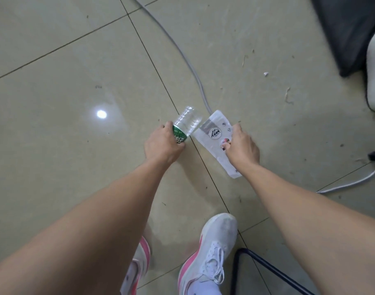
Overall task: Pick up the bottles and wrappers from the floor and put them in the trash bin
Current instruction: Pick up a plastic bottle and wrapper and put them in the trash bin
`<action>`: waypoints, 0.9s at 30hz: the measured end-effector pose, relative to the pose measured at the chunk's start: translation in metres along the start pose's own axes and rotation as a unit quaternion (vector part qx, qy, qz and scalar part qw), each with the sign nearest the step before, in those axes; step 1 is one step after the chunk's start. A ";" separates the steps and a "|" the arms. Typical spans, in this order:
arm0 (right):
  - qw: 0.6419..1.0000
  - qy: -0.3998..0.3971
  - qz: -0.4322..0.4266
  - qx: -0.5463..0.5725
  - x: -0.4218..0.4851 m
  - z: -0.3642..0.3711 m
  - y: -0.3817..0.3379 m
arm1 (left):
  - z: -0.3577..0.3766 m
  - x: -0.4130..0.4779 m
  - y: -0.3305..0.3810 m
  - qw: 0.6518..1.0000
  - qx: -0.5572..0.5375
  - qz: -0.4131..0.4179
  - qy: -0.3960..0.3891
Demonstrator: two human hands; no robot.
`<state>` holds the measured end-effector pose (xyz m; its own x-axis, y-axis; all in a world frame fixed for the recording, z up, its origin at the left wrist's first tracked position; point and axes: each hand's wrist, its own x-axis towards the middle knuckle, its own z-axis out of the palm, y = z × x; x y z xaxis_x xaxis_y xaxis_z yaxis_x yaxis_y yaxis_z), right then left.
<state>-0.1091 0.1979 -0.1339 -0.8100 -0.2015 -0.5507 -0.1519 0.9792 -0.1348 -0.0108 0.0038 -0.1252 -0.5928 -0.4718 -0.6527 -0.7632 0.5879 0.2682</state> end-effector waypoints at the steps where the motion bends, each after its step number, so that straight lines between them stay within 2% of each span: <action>1: 1.000 -0.004 -0.005 0.004 -0.002 -0.009 -0.001 | -0.009 -0.003 0.000 1.000 -0.015 -0.018 -0.014; 4: 1.000 -0.018 -0.015 0.013 -0.016 -0.049 -0.011 | -0.044 -0.020 -0.001 0.996 -0.025 -0.062 -0.058; 8: 0.999 -0.004 -0.034 0.039 -0.043 -0.130 -0.049 | -0.124 -0.059 0.004 0.992 -0.022 -0.101 -0.075; 12: 0.997 0.022 -0.064 0.039 -0.090 -0.243 -0.113 | -0.242 -0.119 0.022 0.990 -0.027 -0.107 -0.083; 17: 0.989 0.062 -0.123 0.052 -0.176 -0.408 -0.217 | -0.423 -0.211 0.049 0.984 -0.082 -0.125 -0.094; 23: 0.979 0.116 -0.165 0.017 -0.276 -0.607 -0.322 | -0.624 -0.296 0.066 0.989 -0.117 -0.089 -0.022; 27: 0.966 0.156 -0.205 -0.014 -0.317 -0.707 -0.383 | -0.731 -0.332 0.067 0.995 -0.059 -0.051 0.059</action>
<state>-0.1951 -0.0955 0.6749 -0.8087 -0.5600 -0.1801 -0.5084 0.8194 -0.2648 -0.0533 -0.2800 0.6276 -0.5322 -0.6030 -0.5943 -0.8412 0.4562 0.2905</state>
